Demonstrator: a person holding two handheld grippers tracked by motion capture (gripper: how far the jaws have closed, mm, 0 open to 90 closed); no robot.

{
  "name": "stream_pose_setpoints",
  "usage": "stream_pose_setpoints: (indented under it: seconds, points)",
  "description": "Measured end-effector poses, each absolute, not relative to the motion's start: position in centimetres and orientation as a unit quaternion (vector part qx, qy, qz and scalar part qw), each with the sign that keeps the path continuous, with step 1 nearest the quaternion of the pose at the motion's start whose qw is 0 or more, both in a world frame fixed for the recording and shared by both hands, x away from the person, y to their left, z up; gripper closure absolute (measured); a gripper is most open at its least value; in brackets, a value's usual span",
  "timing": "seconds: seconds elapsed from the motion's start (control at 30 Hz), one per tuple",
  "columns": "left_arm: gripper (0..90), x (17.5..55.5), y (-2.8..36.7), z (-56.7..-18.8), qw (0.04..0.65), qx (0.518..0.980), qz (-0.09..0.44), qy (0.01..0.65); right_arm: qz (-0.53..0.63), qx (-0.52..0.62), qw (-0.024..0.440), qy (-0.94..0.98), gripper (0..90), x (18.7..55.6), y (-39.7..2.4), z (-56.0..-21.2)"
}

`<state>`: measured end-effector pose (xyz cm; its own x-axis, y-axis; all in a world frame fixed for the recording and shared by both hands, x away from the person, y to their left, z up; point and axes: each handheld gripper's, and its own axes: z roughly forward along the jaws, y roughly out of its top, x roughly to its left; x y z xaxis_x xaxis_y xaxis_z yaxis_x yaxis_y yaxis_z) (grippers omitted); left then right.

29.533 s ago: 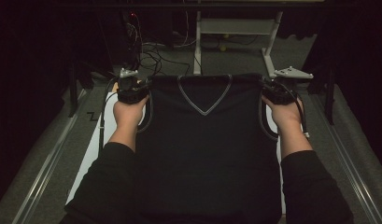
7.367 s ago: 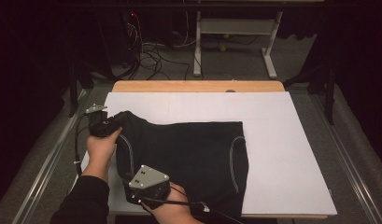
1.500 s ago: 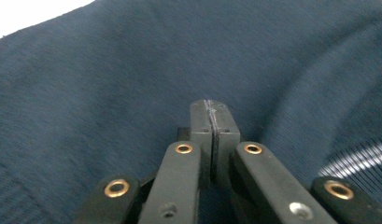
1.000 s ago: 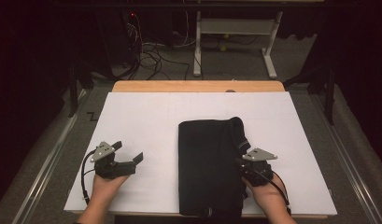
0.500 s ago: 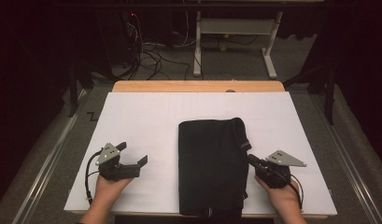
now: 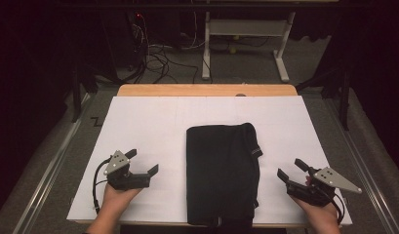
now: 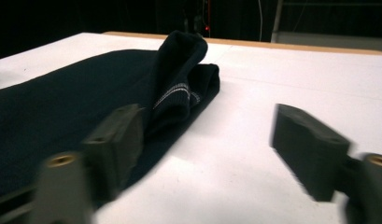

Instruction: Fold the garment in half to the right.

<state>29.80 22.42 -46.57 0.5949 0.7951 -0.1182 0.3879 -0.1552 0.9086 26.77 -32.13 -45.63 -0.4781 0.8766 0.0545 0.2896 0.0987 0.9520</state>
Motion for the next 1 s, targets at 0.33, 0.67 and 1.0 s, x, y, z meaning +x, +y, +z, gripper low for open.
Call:
stream_pose_setpoints:
  seconds: [0.33,0.67,1.0]
  points:
    - [0.0,28.6,23.3,-45.9,0.530,0.722,0.209,0.393,0.532,0.402,0.310,0.678,0.0,26.1,-30.8,-44.9]
    - [0.0,29.0,23.5,-46.1,0.527,0.724,0.209,0.393,0.515,0.409,0.313,0.685,0.0,26.5,-30.3,-45.4]
    - [0.0,29.1,23.6,-45.9,0.529,0.718,0.208,0.401,0.514,0.416,0.314,0.681,0.0,26.4,-30.5,-45.5]
